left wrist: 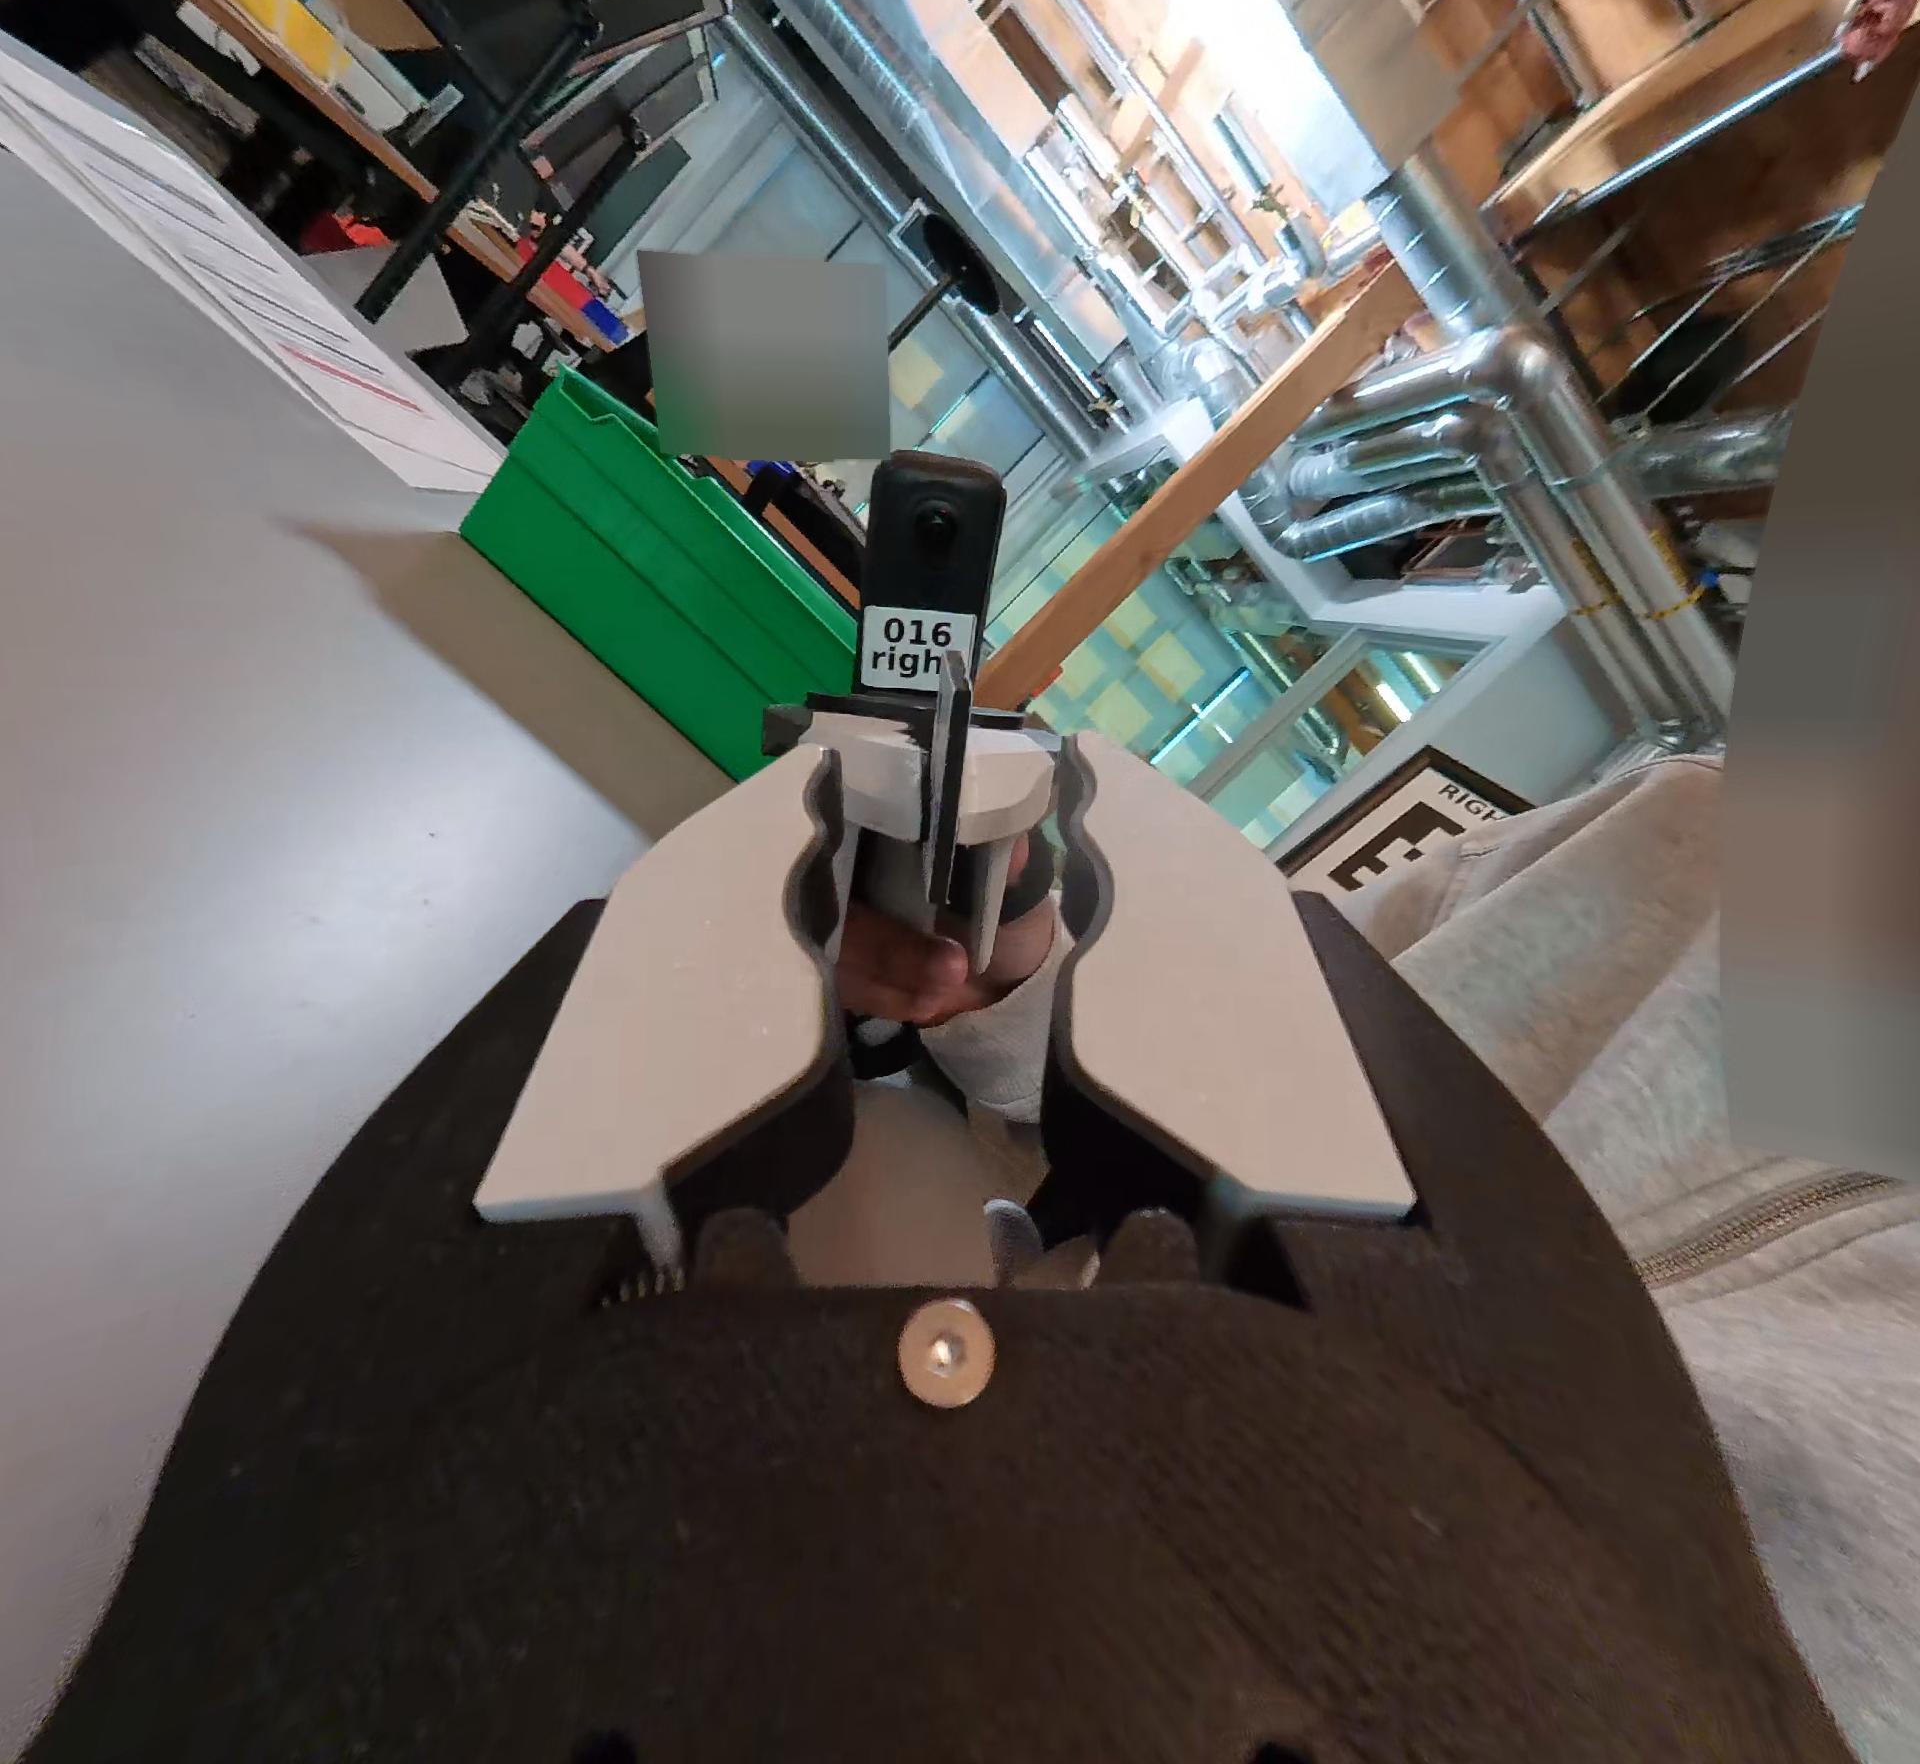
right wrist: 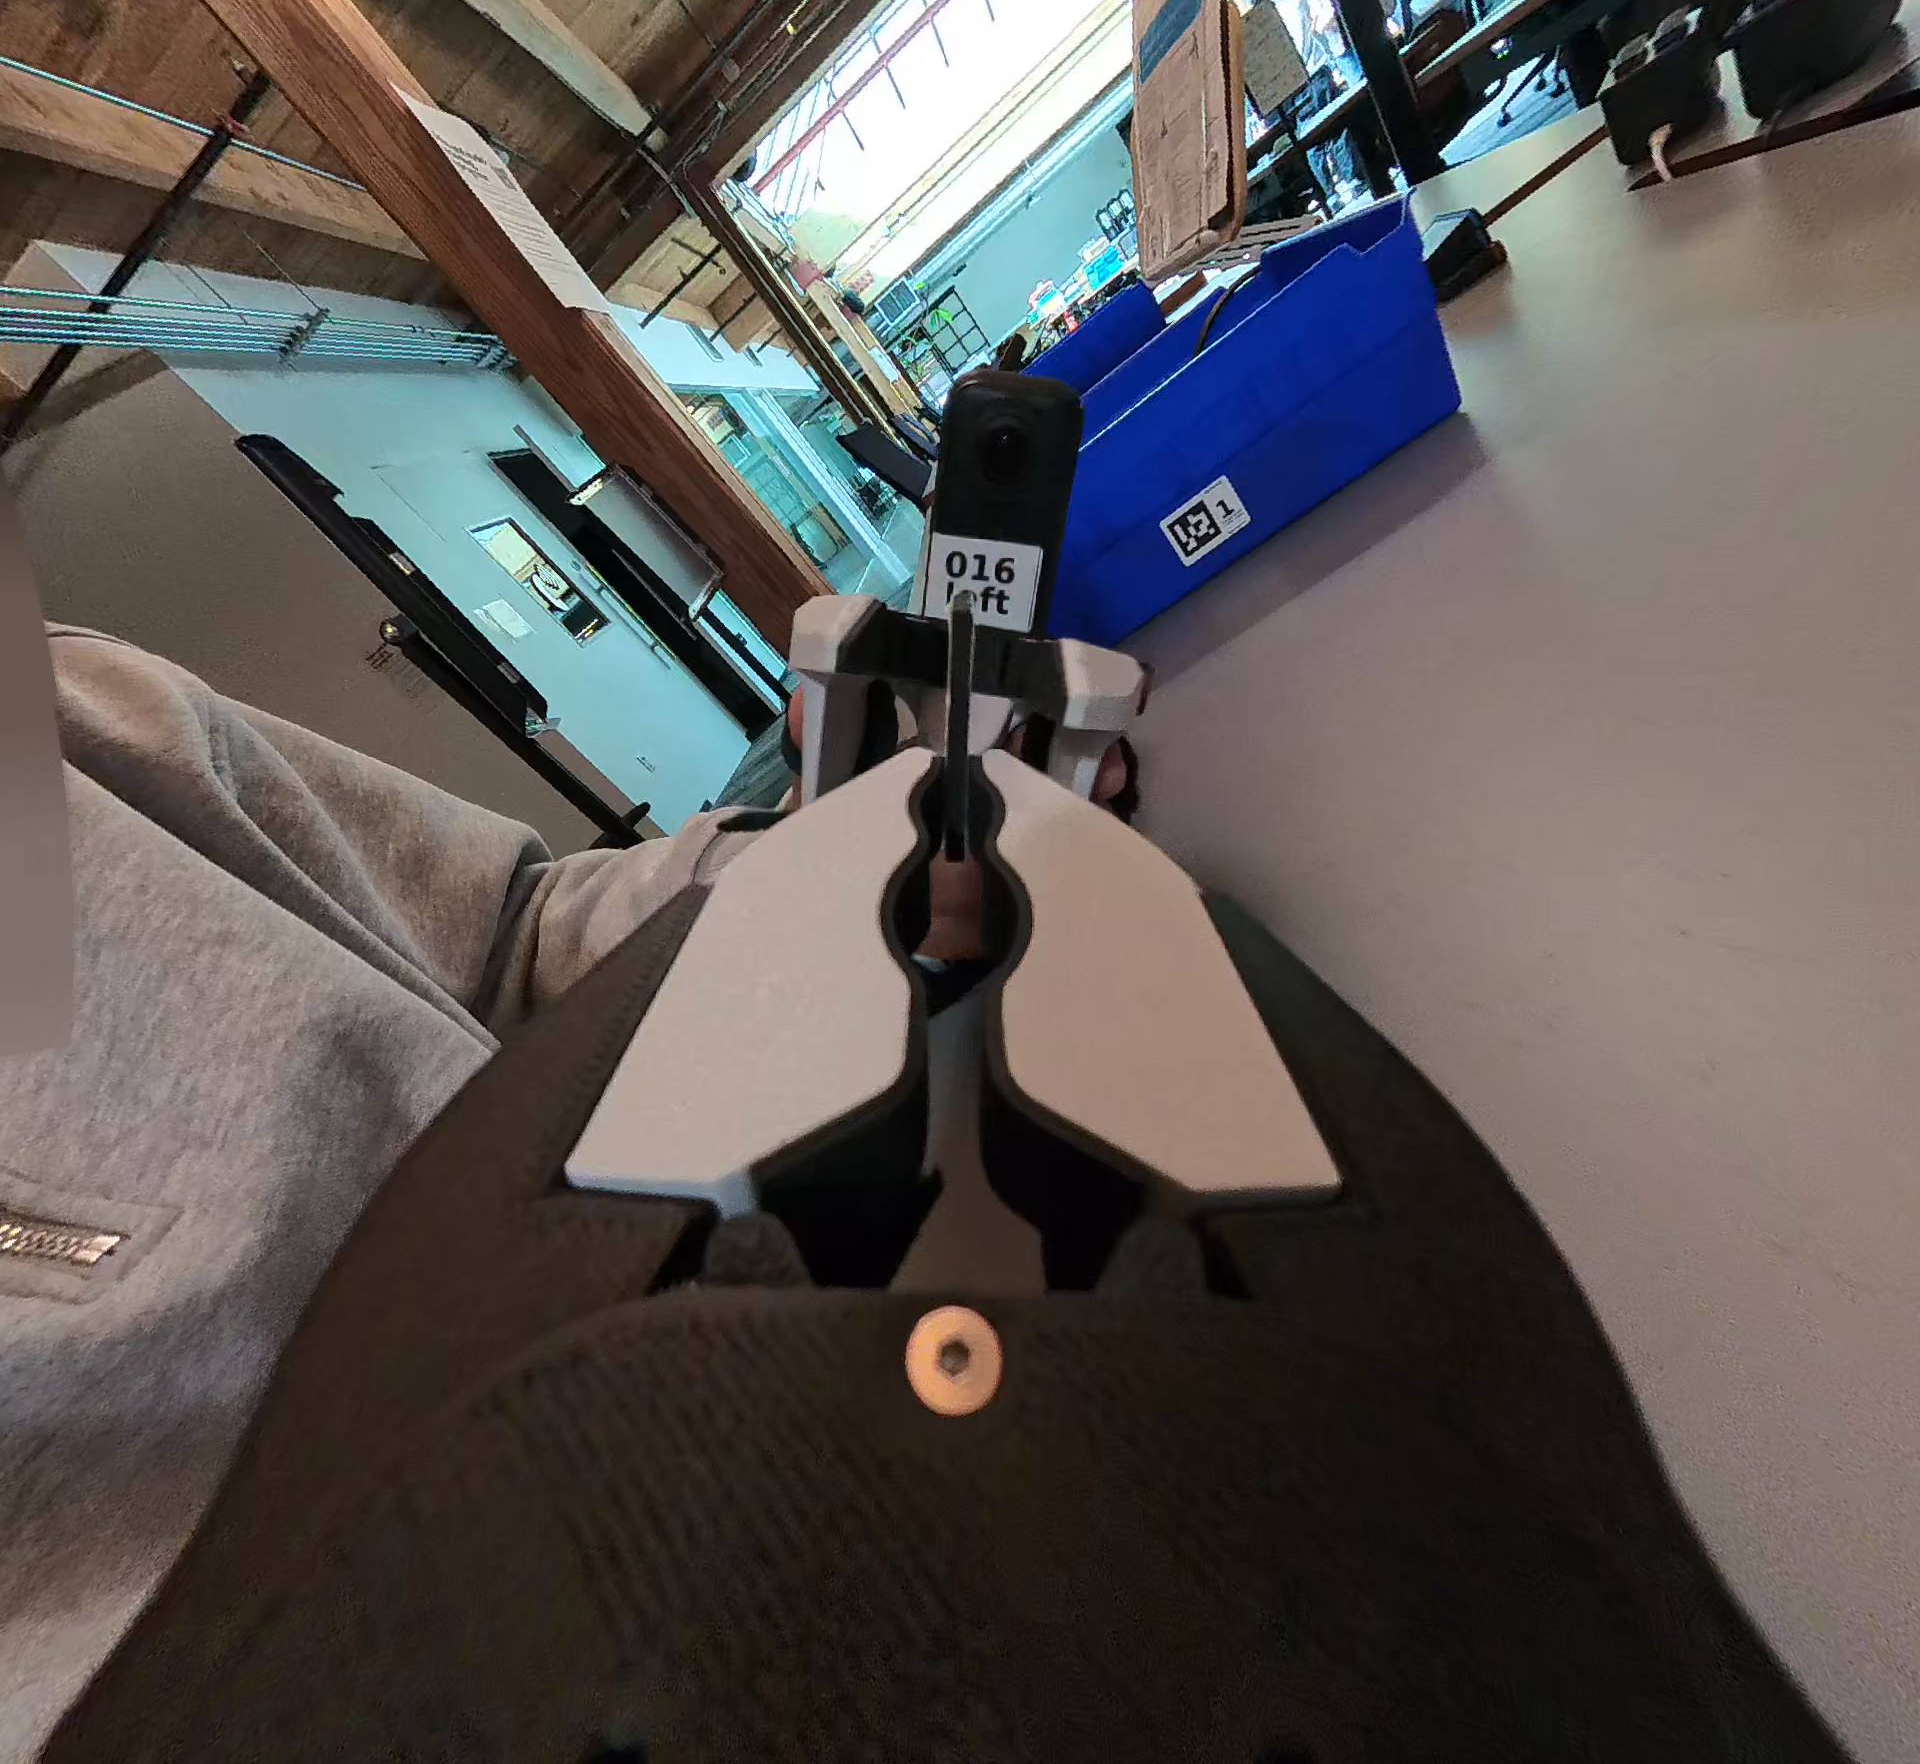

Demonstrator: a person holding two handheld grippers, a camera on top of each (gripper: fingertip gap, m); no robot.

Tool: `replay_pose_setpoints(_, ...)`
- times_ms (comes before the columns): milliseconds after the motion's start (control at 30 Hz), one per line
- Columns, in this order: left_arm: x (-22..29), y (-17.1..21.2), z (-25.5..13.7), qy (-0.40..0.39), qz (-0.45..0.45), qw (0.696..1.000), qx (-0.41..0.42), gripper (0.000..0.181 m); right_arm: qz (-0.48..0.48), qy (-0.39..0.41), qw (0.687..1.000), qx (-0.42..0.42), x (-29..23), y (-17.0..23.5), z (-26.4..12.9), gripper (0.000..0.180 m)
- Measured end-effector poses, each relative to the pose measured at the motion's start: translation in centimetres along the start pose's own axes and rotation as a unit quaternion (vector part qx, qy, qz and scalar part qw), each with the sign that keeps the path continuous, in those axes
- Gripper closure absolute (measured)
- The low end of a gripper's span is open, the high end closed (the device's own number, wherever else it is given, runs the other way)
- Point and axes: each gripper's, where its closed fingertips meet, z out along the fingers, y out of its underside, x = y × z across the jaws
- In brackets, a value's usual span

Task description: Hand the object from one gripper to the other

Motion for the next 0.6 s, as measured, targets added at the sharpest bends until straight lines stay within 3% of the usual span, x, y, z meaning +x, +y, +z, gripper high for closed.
replay_pose_setpoints(333, -0.04, -0.32, -0.24, -0.003, -0.001, 1.0, 0.018, 0.177, -0.004, 0.006, 1.0, -0.013, 0.1, 0.72, 0.54, 0.176)
replay_pose_setpoints(500, -0.31, -0.26, -0.25, -0.018, 0.01, 1.0, 0.015, 0.179, -0.005, 0.006, 1.0, -0.013, 0.11, 0.75, 0.52, 0.175)
replay_pose_setpoints(600, -0.37, -0.64, -0.47, -0.023, 0.013, 0.999, 0.026, 0.179, -0.002, 0.008, 1.0, 0.003, 0.3, 0.26, 0.26, 0.16)
